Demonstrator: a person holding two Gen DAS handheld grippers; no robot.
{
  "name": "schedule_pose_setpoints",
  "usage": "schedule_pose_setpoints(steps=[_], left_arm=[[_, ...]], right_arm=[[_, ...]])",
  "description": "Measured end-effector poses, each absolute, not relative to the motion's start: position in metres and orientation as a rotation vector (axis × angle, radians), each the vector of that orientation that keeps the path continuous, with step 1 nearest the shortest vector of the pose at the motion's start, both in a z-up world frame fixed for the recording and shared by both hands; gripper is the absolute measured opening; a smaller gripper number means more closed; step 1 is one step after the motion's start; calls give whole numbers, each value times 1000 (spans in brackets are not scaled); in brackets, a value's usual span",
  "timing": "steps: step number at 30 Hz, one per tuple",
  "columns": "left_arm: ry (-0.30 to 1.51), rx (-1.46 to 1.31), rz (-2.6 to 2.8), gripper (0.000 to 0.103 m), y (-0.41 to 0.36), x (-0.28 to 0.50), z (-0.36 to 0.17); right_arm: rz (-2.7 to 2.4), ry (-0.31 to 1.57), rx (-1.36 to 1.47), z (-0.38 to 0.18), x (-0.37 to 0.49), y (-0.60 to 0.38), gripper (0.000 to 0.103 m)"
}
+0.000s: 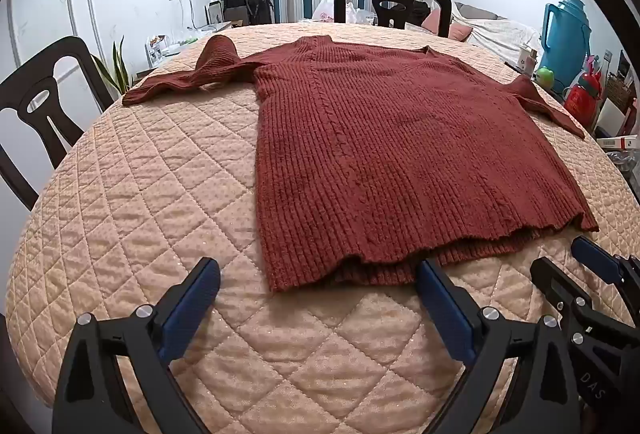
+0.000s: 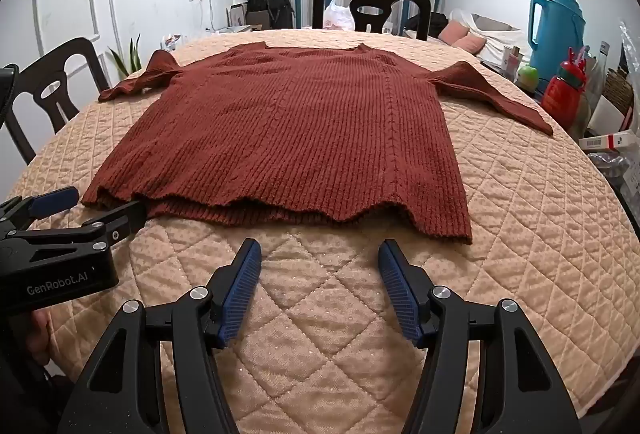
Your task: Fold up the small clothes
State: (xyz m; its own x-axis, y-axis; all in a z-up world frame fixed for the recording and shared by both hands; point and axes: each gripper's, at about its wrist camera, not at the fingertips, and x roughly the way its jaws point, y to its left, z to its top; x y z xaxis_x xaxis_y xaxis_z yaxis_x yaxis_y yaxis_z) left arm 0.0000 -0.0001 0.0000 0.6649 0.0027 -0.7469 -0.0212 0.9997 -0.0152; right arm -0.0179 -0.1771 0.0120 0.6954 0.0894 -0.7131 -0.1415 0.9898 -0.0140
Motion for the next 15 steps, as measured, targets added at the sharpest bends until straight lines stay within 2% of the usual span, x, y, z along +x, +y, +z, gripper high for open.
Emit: schedule_pose_setpoints(steps=[15], left_arm=[[841,-23,12,100,0,0,0]], right_arm=[[128,784,-67,12,-19,-179,62]])
